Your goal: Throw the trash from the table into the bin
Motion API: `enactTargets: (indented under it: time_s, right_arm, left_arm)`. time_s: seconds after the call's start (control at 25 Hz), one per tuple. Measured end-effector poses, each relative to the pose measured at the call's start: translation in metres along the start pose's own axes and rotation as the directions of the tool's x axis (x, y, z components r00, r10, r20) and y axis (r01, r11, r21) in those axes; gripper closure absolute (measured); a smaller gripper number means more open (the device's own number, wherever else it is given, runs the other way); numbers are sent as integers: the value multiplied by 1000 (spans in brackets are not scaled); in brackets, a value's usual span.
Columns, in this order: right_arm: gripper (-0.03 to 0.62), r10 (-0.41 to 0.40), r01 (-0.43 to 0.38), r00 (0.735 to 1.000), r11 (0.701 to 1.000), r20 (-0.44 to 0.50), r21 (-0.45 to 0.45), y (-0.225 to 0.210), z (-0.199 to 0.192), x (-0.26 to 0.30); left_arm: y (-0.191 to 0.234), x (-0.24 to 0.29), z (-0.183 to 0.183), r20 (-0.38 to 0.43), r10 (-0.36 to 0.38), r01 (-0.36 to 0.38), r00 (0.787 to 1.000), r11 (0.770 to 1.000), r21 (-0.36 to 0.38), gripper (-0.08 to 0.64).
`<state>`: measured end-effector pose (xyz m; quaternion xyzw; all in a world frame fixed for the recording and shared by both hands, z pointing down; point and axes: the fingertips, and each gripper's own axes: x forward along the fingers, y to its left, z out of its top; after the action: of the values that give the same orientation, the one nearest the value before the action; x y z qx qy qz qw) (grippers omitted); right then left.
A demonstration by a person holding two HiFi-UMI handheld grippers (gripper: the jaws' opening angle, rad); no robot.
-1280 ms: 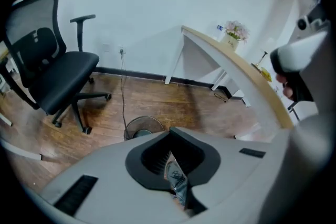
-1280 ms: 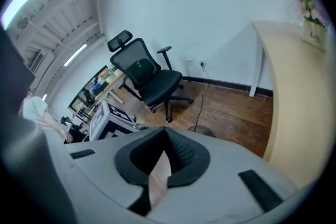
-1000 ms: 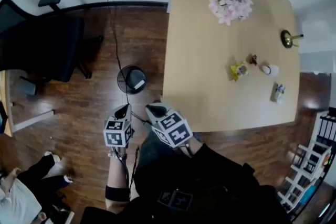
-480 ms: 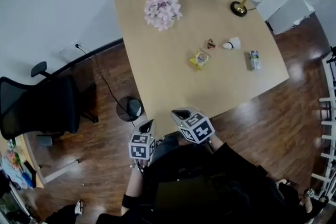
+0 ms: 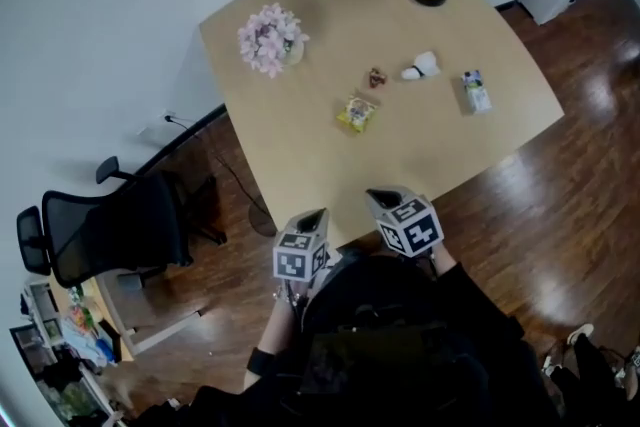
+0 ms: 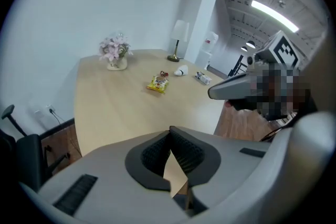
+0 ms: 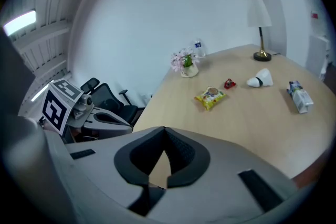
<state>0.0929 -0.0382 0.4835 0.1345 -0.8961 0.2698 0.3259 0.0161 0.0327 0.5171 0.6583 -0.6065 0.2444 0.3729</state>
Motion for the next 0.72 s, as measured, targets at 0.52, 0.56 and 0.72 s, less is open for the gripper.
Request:
enactTargets:
  time_s: [0.52, 0.56, 0.72]
  right_arm:
    - [583, -17, 17, 1000, 998, 9, 59, -111, -3, -40]
    - [583, -24, 23, 1000, 998, 7, 59, -118, -2, -43]
    - [583, -38, 37, 999, 996, 13, 82, -143, 3, -48]
  left_arm:
    - [-32, 89, 82, -52, 47, -41, 998, 994, 105, 366]
    - [-29, 99, 89, -54, 53, -47, 997, 992, 117, 295]
    - [-15, 142, 115, -75, 59, -45, 995, 983, 177, 139]
